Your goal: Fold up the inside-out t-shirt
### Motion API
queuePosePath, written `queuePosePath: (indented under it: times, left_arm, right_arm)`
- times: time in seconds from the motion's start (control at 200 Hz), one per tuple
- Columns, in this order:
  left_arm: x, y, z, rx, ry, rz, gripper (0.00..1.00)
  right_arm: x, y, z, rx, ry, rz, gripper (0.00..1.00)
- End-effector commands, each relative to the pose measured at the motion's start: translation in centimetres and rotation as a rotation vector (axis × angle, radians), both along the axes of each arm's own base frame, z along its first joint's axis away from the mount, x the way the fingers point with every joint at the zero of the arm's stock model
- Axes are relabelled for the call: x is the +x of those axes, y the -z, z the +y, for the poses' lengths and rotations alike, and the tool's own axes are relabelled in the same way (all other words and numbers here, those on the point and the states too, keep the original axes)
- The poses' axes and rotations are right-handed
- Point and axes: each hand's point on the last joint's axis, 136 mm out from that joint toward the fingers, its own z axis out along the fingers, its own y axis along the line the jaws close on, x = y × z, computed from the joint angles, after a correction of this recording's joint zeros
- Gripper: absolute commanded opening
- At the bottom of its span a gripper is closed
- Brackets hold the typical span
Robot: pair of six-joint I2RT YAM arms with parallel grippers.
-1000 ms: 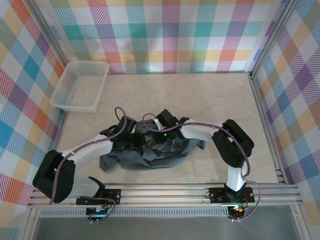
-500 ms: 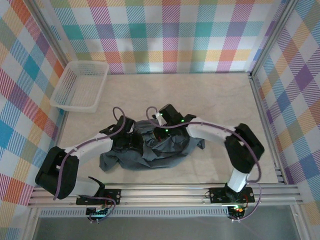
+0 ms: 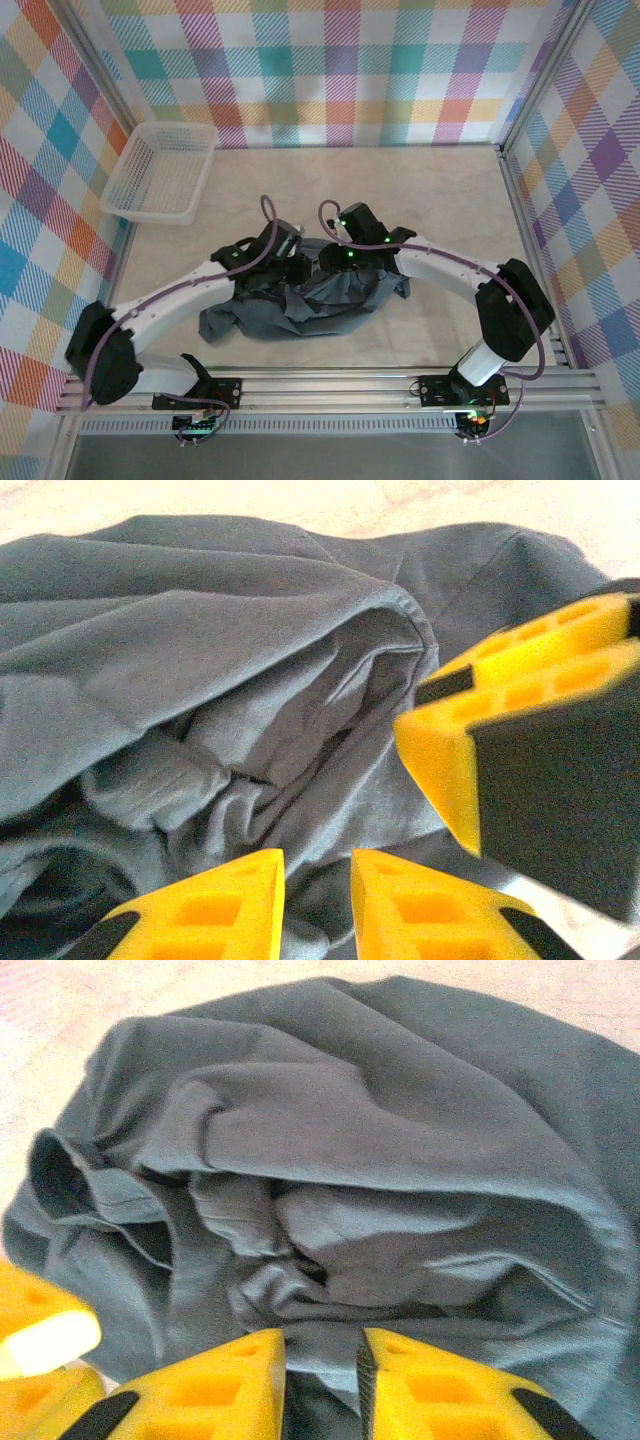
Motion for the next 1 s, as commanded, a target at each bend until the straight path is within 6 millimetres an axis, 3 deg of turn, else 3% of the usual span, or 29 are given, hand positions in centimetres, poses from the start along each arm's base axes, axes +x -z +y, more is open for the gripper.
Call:
queuePosePath:
  times: [0.0, 0.205, 0.465, 0.51, 0.54, 0.56, 0.575, 0.65, 0.77, 0.9, 0.995]
  left_arm:
    - [0.0, 3.7, 0.6, 0.185, 0.091, 0.063, 0.26]
    - [1.0, 7.9, 0.5, 0.305, 0.107, 0.155, 0.3]
    - [0.6, 10.8, 0.7, 0.332, 0.099, 0.222, 0.37]
    - [0.4, 11.1, 0.6, 0.328, 0.106, 0.237, 0.33]
    - [0.2, 11.2, 0.7, 0.328, 0.107, 0.245, 0.25]
    - [0.1, 11.2, 0.7, 0.327, 0.107, 0.248, 0.15]
    - [0.0, 11.2, 0.7, 0.323, 0.108, 0.251, 0.03]
    - [0.0, 9.6, 0.5, 0.267, 0.11, 0.214, 0.0]
    - [0.1, 3.1, 0.1, 0.134, 0.146, 0.043, 0.0]
    - [-0.9, -5.0, 0.3, 0.05, 0.282, -0.194, 0.0]
    - [-2.5, -8.8, 1.4, 0.097, 0.419, -0.311, 0.0]
  right_arm:
    - [0.5, -1.5, -2.1, 0.023, 0.088, -0.008, 0.31]
    - [0.0, -1.6, -3.3, -0.008, 0.084, -0.018, 0.39]
    - [-0.2, -1.2, -3.1, 0.002, 0.075, 0.003, 0.42]
    - [0.0, -1.4, -3.1, 0.006, 0.078, 0.001, 0.42]
    - [-0.1, -1.4, -3.0, 0.006, 0.076, 0.004, 0.42]
    - [0.0, -1.5, -2.9, 0.01, 0.075, 0.002, 0.43]
    - [0.0, -1.6, -2.9, 0.01, 0.073, 0.0, 0.43]
    - [0.2, -2.0, -2.4, 0.016, 0.041, -0.013, 0.46]
    - [0.3, -3.4, -1.6, 0.008, -0.065, -0.072, 0.53]
    - [0.0, -7.5, -0.5, 0.072, -0.208, -0.216, 0.64]
    - [-0.9, -10.5, 0.1, 0.139, -0.318, -0.35, 0.73]
